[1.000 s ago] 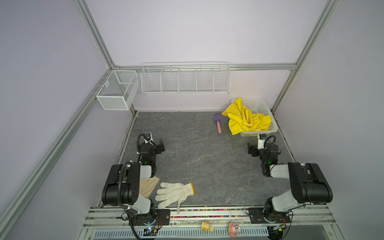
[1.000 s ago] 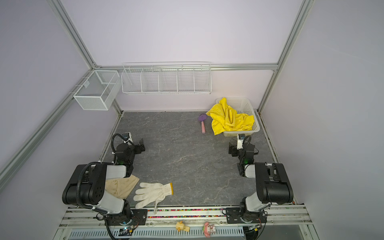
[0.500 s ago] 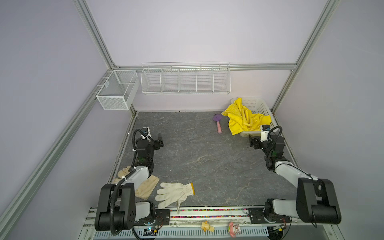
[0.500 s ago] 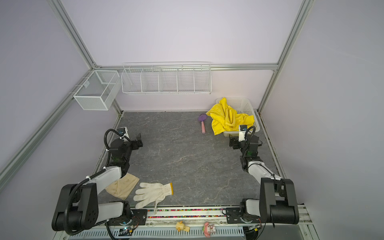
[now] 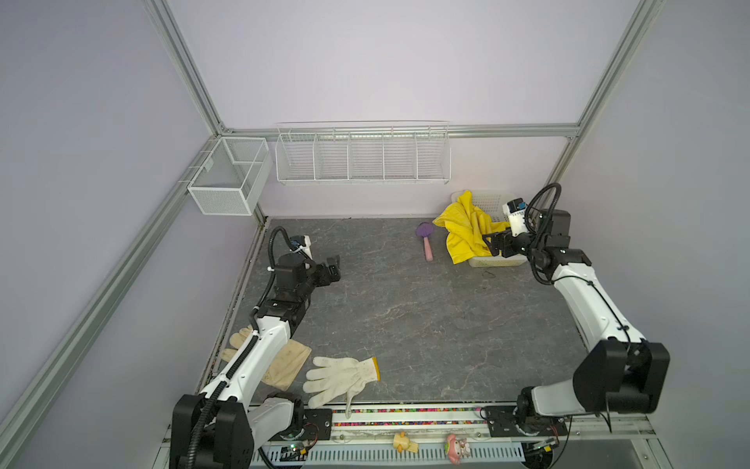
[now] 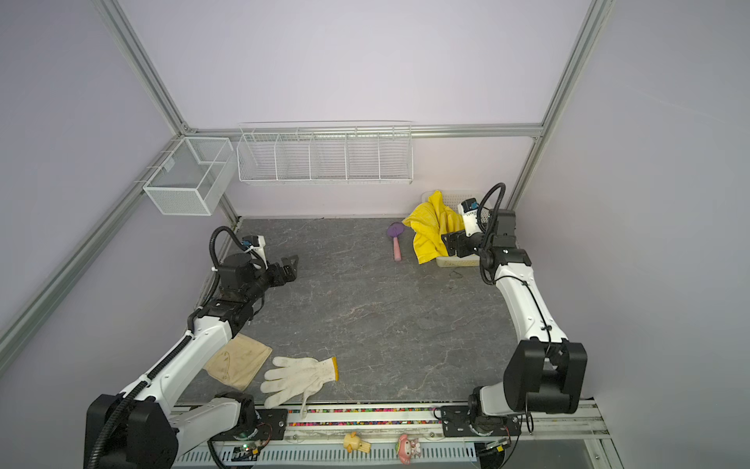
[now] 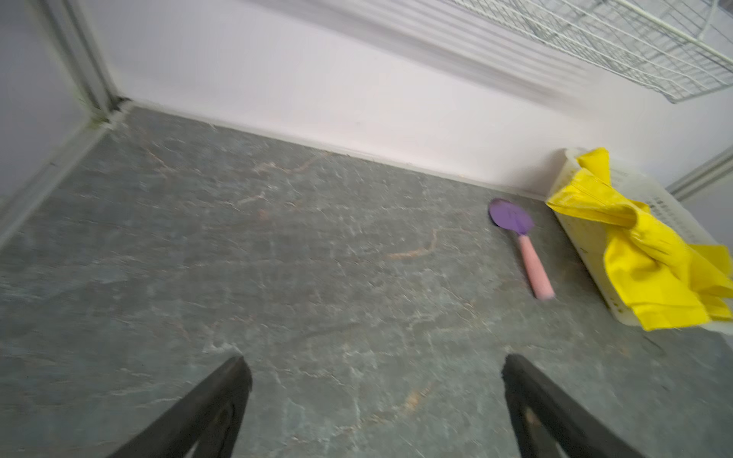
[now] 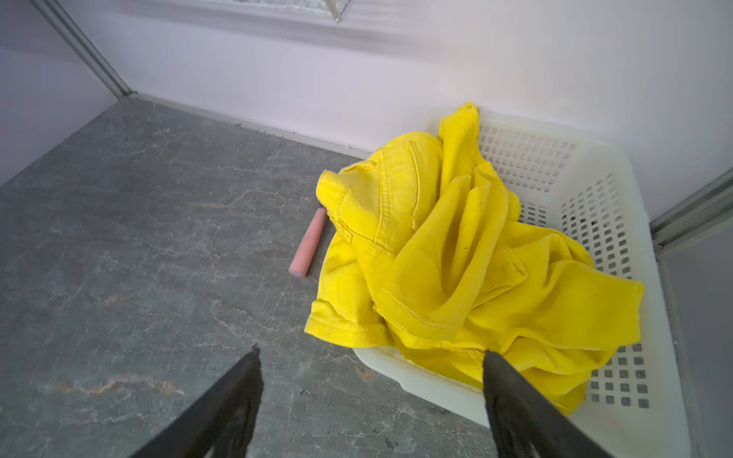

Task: Fold and stack the trousers
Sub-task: Pick up the trousers from the basket.

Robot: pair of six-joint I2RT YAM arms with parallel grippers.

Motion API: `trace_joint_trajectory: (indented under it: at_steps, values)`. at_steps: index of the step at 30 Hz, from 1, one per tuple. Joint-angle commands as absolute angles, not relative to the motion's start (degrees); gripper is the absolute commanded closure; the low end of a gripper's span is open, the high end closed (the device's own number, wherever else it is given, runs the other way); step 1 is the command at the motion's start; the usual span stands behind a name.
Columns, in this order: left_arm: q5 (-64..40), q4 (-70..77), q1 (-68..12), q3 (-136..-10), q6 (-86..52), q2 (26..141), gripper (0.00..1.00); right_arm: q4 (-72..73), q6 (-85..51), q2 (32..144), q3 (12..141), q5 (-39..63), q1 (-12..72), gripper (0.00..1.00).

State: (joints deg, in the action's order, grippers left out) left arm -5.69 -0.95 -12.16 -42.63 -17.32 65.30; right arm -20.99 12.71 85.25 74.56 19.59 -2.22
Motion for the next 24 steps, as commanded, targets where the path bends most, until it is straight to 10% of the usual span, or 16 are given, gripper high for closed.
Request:
trace_joint_trajectory:
  at_steps: [1,24]
  values:
    - [-13.2,-3.4,-13.2,-44.5,-22.5,66.1,0.0,-36.8,20.2,90.7,79.6,21.4,-2.9,0.12]
    - [-19.2,0.8,-16.3,-48.9,-25.4,74.0,0.01,-42.1,27.3,122.9,104.7,17.6,-3.6,0.12]
